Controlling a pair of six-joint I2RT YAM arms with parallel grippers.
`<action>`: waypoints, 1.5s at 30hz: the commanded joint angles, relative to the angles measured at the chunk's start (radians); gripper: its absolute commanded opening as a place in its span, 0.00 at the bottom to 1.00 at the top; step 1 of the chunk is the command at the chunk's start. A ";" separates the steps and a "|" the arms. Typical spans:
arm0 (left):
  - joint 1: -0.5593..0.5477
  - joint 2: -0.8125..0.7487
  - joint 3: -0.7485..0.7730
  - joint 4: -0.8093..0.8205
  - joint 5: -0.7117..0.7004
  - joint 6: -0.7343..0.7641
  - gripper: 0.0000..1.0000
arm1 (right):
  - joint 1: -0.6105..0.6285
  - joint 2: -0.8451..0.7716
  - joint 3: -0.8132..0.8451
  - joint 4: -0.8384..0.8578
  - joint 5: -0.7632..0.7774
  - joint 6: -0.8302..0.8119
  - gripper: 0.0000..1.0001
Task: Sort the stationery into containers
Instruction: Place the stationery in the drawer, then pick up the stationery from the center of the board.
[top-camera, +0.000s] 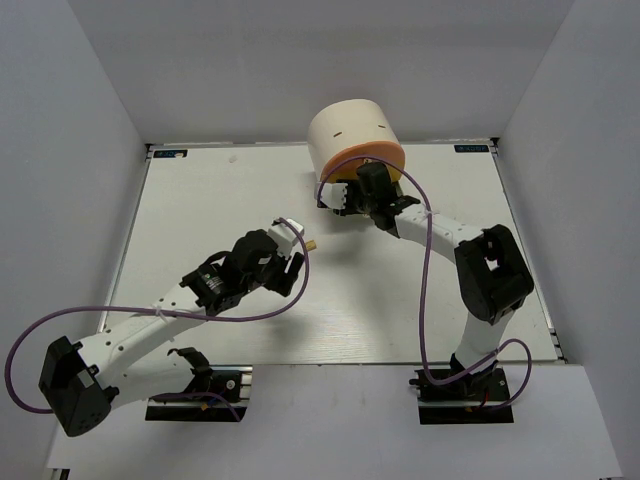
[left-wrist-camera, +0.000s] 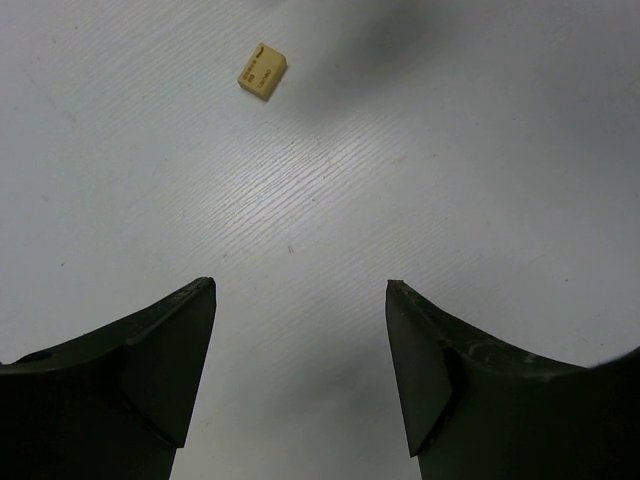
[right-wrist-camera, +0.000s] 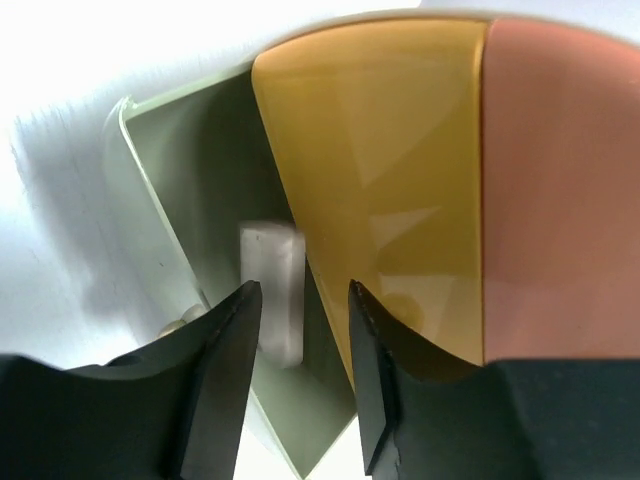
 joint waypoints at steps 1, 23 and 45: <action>0.000 0.002 -0.002 0.004 0.014 0.002 0.79 | -0.004 0.000 0.025 0.059 0.011 0.010 0.47; 0.000 0.354 0.137 0.047 0.084 0.074 0.62 | -0.062 -0.437 -0.087 -0.346 -0.583 0.649 0.00; 0.078 0.844 0.537 0.024 0.018 0.147 0.66 | -0.064 -0.886 -0.372 -0.256 -0.564 0.871 0.02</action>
